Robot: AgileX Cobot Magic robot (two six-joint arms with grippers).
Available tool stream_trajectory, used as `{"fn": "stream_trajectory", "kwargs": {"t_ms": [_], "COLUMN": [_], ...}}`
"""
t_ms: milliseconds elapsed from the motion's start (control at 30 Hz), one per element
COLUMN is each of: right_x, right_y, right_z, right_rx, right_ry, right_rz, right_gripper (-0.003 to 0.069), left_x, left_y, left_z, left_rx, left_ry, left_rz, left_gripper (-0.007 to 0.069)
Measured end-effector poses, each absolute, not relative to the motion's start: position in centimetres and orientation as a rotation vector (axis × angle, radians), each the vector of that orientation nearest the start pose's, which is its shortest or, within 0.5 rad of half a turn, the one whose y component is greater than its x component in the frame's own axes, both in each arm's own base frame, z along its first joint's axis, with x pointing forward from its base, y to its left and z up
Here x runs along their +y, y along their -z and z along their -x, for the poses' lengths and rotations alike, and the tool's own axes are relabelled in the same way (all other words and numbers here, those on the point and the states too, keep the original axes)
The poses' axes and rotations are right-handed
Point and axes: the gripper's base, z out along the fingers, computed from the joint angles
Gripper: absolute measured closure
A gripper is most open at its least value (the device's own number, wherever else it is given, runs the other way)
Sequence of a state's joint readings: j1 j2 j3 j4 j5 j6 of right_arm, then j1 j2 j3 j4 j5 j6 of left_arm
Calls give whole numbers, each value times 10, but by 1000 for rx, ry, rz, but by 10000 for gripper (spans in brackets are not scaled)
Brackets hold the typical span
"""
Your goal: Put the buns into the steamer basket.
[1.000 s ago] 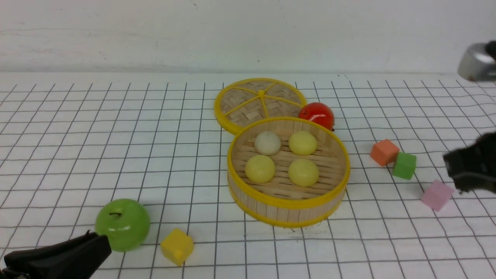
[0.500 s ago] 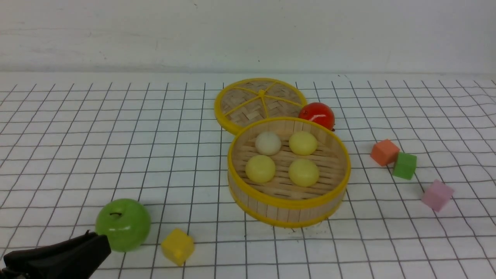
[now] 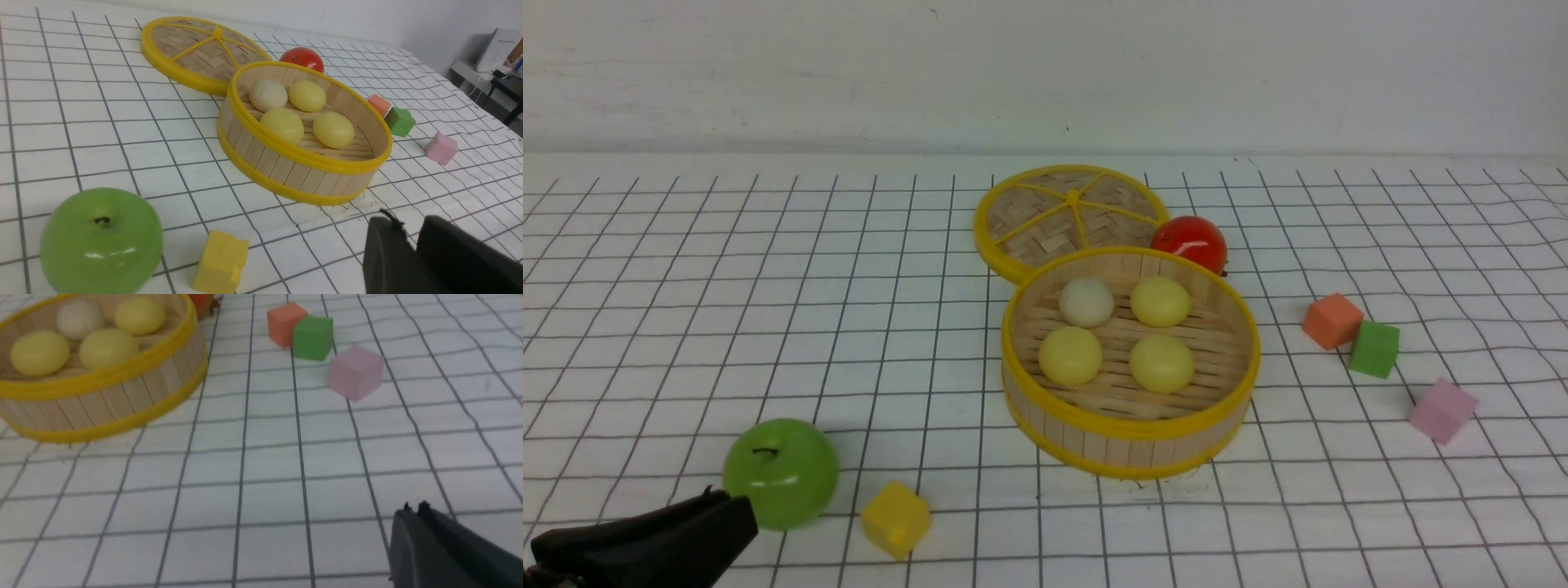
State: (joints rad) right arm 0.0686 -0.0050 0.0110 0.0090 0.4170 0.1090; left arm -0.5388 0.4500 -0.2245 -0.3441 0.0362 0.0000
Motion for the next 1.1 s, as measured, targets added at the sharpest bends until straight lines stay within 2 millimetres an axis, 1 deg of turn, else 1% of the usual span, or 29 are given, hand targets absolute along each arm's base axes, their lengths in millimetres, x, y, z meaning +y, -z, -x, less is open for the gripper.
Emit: {"fn": "stream_trajectory", "kwargs": {"t_ms": [933,1033,1067,1100], "right_x": [4,4,4,4], "right_y": [-173,-172,-173,-173], "right_z": [-51,-51,-52,-52], "right_rx": [1892,1893,1892,1892], "right_ry": [-152,-152,-152,-152], "right_rz": [-65,-65,-65,-65], "right_gripper": [657,656,656,656], "left_x": [-54,-53,-50,-50], "left_y": [-249,-247,-245,-246], "left_z": [-88,-89,-88,-88], "left_rx": [1792,1773,1746,1741], "left_ry": [646,632,607,608], "left_rz": [-190,-188,-180,-180], "left_gripper": [495,503,539,539]}}
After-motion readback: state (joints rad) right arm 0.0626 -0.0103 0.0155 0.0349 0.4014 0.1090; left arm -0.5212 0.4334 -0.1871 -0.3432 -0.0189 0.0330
